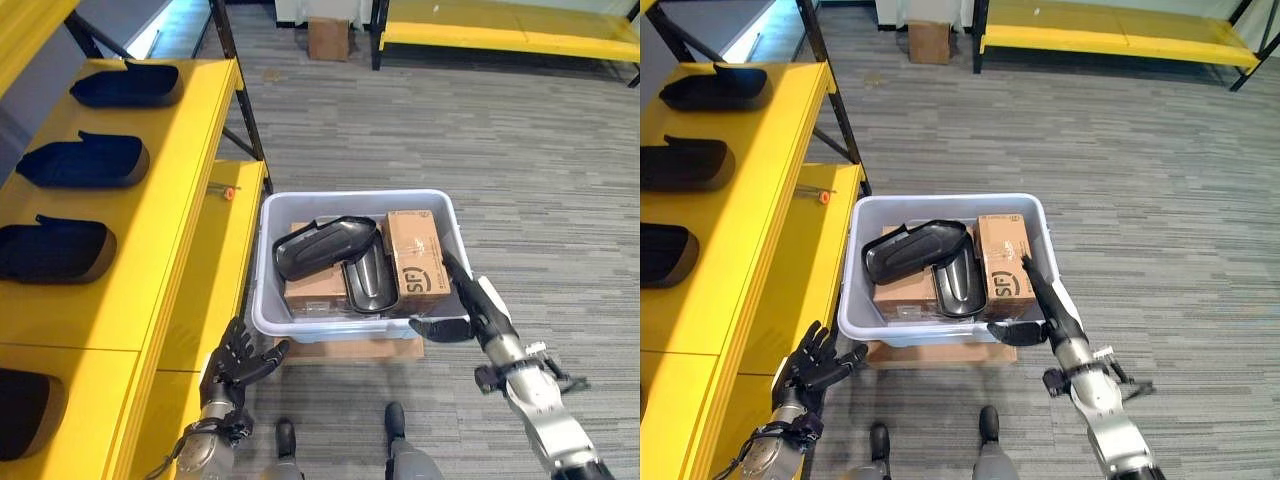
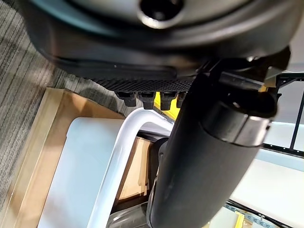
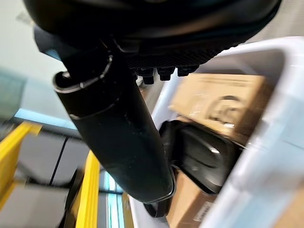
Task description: Move parts from the plastic box to the shelf.
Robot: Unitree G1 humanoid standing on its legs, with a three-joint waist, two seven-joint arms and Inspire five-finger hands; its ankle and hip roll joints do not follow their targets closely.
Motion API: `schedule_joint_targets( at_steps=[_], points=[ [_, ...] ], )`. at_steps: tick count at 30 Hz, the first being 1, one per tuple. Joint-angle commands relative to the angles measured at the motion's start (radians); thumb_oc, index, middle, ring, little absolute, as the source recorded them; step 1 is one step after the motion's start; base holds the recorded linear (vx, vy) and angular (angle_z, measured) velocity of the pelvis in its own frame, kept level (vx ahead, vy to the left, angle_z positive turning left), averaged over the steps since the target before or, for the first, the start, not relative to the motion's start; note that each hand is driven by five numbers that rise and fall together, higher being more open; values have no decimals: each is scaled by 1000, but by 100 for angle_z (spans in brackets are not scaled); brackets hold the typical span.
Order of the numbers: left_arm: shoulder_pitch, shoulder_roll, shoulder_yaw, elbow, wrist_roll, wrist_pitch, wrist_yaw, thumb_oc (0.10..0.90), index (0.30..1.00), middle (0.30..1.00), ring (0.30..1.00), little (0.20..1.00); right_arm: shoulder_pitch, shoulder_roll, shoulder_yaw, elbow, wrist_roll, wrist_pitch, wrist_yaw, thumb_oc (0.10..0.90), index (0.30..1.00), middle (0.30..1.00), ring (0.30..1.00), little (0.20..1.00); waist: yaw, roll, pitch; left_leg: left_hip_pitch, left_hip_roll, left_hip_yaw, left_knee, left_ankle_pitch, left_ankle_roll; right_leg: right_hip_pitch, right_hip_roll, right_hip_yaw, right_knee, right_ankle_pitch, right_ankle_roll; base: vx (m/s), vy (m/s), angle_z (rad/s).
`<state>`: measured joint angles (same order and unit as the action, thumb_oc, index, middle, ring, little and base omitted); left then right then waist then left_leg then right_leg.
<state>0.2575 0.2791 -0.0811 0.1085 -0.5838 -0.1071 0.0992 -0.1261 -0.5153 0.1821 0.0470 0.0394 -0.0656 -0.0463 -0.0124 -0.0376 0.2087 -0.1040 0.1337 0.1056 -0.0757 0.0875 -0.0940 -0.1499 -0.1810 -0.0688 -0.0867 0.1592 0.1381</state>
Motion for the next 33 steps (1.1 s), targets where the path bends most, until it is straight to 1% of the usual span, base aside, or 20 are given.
schedule_joint_targets(
  at_steps=[1, 2, 5, 7, 13, 24, 33],
  points=[
    [-54, 79, 2, -115, -13, -67, -7, 900, 1000, 1000, 1000, 1000, -123, -1, -9, -47, -5, -64, -63, 900, 1000, 1000, 1000, 1000, 12, -7, -3, -52, 38, -8, 40, -5, 11, 94, -78, -46, 25, -126, 65, -29, -28, 6],
    [-60, 84, -11, -120, -15, -67, -2, 900, 1000, 1000, 1000, 1000, -164, 17, 19, -20, -1, -50, -76, 900, 1000, 1000, 1000, 1000, 18, -3, 7, -58, 39, -10, 38, -1, 10, 88, -76, -47, 22, -124, 63, -25, -26, 5],
    [-66, 88, -18, -121, -19, -66, 7, 900, 1000, 1000, 1000, 1000, -215, 38, 55, 5, 1, -35, -87, 900, 1000, 1000, 1000, 1000, 28, 1, 24, -68, 42, -12, 36, 4, 7, 79, -74, -51, 19, -122, 61, -20, -35, 7],
    [-67, 89, -18, -121, -19, -67, 9, 900, 1000, 1000, 1000, 1000, -224, 40, 60, 9, -2, -33, -90, 900, 1000, 1000, 1000, 1000, 29, 2, 27, -69, 42, -12, 35, 5, 7, 78, -74, -51, 18, -121, 60, -4, -13, 3],
    [-75, 97, -23, -120, -25, -66, 24, 900, 1000, 1000, 1000, 1000, -281, 80, 90, 46, 3, -13, -114, 900, 1000, 1000, 1000, 1000, 37, 9, 45, -85, 46, -15, 29, 13, 5, 57, -71, -51, 15, -117, 58, 0, 0, 0],
    [-76, 98, -28, -122, -32, -66, 37, 900, 1000, 1000, 1000, 1000, -330, 104, 107, 112, -28, 7, -154, 900, 1000, 1000, 1000, 1000, 49, 14, 73, -103, 47, -23, 36, 12, 5, 38, -69, -52, 22, -121, 53, 0, 0, 0],
    [-84, 97, -35, -126, -37, -72, 46, 900, 1000, 1000, 1000, 1000, -389, 94, 120, 184, -122, 31, -194, 900, 1000, 1000, 1000, 1000, 54, 22, 102, -116, 43, -23, 33, 16, 6, 17, -72, -53, 28, -118, 53, 0, 0, 0]
  ],
)
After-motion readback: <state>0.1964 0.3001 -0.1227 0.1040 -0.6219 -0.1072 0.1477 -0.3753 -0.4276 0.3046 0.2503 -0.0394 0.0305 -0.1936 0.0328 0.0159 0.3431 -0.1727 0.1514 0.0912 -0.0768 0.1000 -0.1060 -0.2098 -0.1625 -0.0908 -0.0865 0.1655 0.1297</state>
